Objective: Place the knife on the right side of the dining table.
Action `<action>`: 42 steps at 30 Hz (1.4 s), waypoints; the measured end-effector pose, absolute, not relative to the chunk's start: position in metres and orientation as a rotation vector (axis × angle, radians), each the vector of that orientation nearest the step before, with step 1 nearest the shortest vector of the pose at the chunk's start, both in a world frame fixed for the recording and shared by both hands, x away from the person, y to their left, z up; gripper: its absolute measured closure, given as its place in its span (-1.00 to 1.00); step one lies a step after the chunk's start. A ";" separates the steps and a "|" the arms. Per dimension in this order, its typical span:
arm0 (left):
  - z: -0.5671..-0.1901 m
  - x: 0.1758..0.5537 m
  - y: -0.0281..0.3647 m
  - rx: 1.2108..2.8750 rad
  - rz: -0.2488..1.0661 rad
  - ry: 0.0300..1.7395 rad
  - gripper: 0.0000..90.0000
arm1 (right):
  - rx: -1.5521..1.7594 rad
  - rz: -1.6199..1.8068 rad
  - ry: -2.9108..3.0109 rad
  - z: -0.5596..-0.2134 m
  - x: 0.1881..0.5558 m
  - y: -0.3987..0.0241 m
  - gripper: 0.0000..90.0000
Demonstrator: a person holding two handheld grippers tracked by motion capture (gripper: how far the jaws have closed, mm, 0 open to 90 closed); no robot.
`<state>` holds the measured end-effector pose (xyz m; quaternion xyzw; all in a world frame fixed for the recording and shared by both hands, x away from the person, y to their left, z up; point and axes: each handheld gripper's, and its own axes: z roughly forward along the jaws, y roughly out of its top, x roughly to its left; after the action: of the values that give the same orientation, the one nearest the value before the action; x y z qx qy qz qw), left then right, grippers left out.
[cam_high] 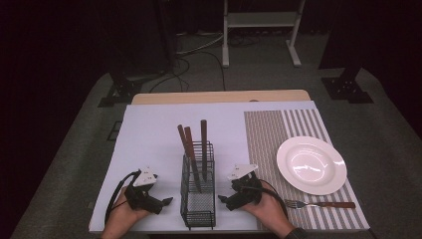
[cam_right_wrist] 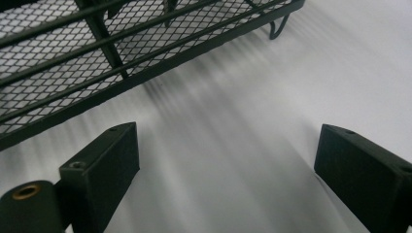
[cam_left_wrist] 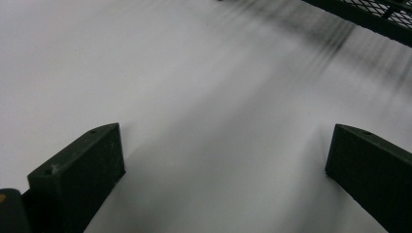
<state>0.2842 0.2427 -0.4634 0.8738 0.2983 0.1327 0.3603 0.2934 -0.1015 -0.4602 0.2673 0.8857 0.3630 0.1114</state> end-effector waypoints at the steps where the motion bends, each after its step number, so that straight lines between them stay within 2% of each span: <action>1: -0.463 0.284 0.243 2.252 0.342 0.769 -1.00 | 0.783 1.069 2.602 -0.460 0.294 -0.103 -0.82; 7: -0.463 0.284 0.243 2.252 0.342 0.769 -1.00 | 0.811 1.080 2.596 -0.453 0.299 -0.110 -0.82; 9: -0.463 0.284 0.243 2.252 0.343 0.769 -1.00 | 0.815 1.100 2.597 -0.448 0.301 -0.115 -0.72; 18: -0.463 0.284 0.243 2.252 0.343 0.769 -1.00 | 0.847 1.129 2.599 -0.434 0.307 -0.124 -0.62; 20: -0.463 0.284 0.243 2.251 0.342 0.769 -1.00 | 0.857 1.148 2.580 -0.429 0.310 -0.129 -0.53; 27: -0.463 0.284 0.243 2.256 0.343 0.767 -1.00 | 0.862 1.187 2.549 -0.417 0.320 -0.138 -0.47; 28: -0.463 0.284 0.243 2.255 0.341 0.769 -1.00 | 0.865 1.207 2.537 -0.412 0.322 -0.142 -0.39; 42: -0.463 0.284 0.243 2.253 0.340 0.770 -1.00 | 0.799 1.334 2.492 -0.372 0.337 -0.151 -0.15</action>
<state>0.2839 0.2427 -0.4633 0.8739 0.2988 0.1319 0.3600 0.3371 -0.1508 -0.3722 0.2706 0.8440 0.4518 0.1018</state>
